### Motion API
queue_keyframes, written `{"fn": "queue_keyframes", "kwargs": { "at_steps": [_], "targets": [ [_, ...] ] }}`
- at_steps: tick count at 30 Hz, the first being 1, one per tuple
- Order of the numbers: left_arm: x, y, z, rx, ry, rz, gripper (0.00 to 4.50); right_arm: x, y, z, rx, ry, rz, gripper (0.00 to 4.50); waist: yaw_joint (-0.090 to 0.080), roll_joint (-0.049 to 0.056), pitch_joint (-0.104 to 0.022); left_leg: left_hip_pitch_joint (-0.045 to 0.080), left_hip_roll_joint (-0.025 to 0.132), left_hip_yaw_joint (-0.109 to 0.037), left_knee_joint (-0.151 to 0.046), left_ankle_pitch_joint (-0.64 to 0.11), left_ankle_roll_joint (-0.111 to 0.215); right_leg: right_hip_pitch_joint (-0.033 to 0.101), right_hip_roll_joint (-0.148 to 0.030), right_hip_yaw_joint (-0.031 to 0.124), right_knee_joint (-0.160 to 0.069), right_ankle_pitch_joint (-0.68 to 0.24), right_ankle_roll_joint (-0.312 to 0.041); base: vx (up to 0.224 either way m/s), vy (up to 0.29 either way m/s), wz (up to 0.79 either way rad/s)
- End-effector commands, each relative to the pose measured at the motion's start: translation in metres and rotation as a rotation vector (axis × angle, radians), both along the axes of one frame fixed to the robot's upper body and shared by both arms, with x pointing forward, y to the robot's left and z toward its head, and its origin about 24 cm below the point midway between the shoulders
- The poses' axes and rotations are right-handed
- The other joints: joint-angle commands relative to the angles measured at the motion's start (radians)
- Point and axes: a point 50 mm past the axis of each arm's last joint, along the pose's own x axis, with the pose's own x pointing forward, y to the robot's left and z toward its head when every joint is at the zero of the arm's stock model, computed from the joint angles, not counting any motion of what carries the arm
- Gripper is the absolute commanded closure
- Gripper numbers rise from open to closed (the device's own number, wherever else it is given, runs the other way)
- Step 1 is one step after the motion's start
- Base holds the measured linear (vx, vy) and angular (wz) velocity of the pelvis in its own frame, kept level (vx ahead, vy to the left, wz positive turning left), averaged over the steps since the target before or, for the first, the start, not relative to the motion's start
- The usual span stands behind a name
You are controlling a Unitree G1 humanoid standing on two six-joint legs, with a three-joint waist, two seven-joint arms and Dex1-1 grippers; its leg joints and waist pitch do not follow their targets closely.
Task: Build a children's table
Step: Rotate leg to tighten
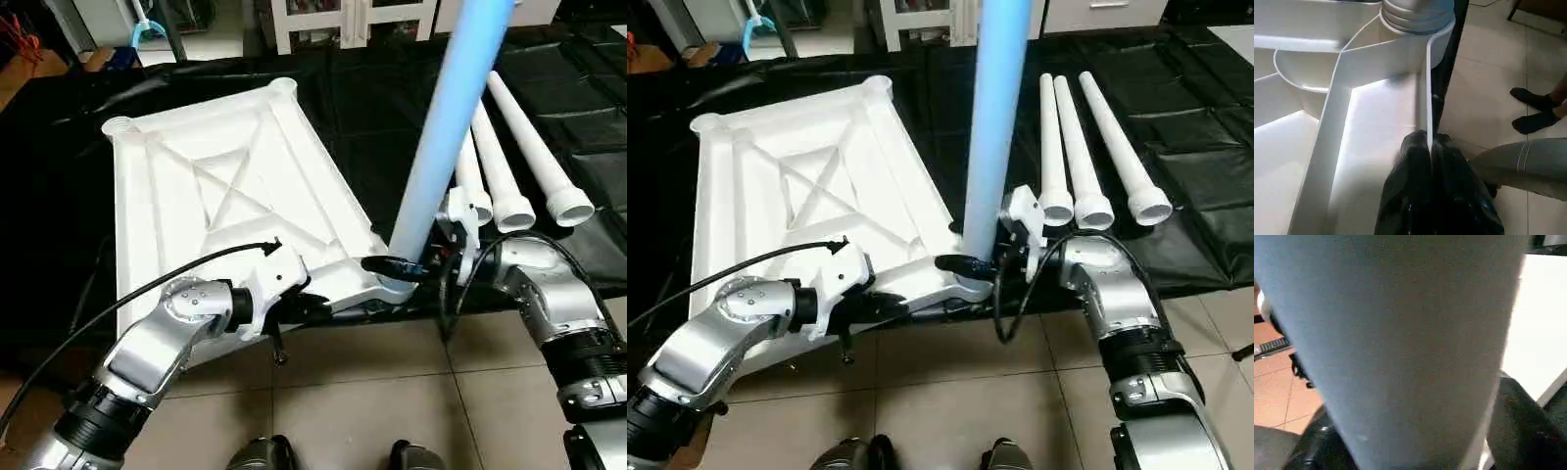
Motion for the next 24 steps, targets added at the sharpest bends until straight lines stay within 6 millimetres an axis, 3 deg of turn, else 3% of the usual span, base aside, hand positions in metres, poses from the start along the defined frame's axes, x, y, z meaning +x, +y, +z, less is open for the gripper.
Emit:
{"fn": "queue_keyframes", "kwargs": {
  "at_steps": [1, 6, 12, 16, 21, 22, 23, 24],
  "targets": [
    [-0.012, 0.005, -0.017, 0.047, 0.11, -0.047, 4.5, 0.005, -0.018, 0.006, 0.021, -0.009, -0.091, 1.87, -0.002, -0.02, -0.075, 0.039, 0.049, -0.025, -0.075, -0.259, 0.076, 0.035, -0.014, 0.017, -0.054, -0.245, -0.22, 0.0, 0.0, 0.0],
    [-0.011, 0.003, -0.017, 0.04, 0.112, -0.037, 4.5, 0.008, -0.018, -0.001, 0.042, 0.012, -0.167, 2.24, -0.004, -0.018, -0.075, 0.035, 0.048, -0.026, -0.075, -0.252, 0.082, 0.035, -0.015, 0.017, -0.054, -0.238, -0.222, 0.0, 0.0, 0.0],
    [-0.009, 0.002, -0.016, 0.031, 0.114, -0.022, 4.5, 0.012, -0.016, -0.012, 0.039, 0.017, -0.283, 2.46, -0.01, -0.016, -0.068, 0.034, 0.048, -0.027, -0.08, -0.289, 0.065, 0.032, -0.015, 0.016, -0.059, -0.28, -0.21, 0.0, 0.0, 0.0],
    [-0.001, -0.004, -0.018, 0.031, 0.097, 0.033, 4.5, 0.02, -0.008, -0.023, -0.005, 0.022, -0.461, 2.48, -0.021, -0.016, -0.063, 0.039, 0.046, -0.031, -0.087, -0.359, 0.021, 0.025, -0.014, 0.017, -0.066, -0.361, -0.178, 0.0, 0.0, 0.0],
    [0.016, -0.013, -0.018, 0.034, 0.055, 0.145, 4.5, 0.026, 0.005, -0.033, -0.006, 0.059, -0.617, 2.53, -0.033, -0.019, -0.058, 0.039, 0.043, -0.035, -0.092, -0.433, -0.012, 0.02, -0.015, 0.016, -0.075, -0.439, -0.139, 0.0, 0.0, 0.0],
    [0.029, -0.02, -0.016, 0.034, 0.014, 0.245, 4.5, 0.03, 0.012, -0.04, -0.027, 0.062, -0.724, 2.53, -0.035, -0.018, -0.053, 0.043, 0.042, -0.034, -0.093, -0.452, -0.02, 0.011, -0.015, 0.017, -0.081, -0.471, -0.13, 0.0, 0.0, 0.0],
    [0.029, -0.02, -0.016, 0.034, 0.014, 0.245, 4.5, 0.03, 0.012, -0.04, -0.027, 0.062, -0.724, 2.54, -0.035, -0.017, -0.052, 0.047, 0.04, -0.034, -0.092, -0.467, -0.029, 0.007, -0.014, 0.016, -0.085, -0.497, -0.122, 0.0, 0.0, 0.0],
    [0.034, -0.024, -0.015, 0.023, 0.009, 0.29, 4.5, 0.031, 0.016, -0.044, -0.037, 0.068, -0.771, 2.54, -0.035, -0.02, -0.054, 0.05, 0.039, -0.036, -0.092, -0.479, -0.034, 0.009, -0.014, 0.015, -0.087, -0.513, -0.115, 0.0, 0.0, 0.0]
  ]
}}
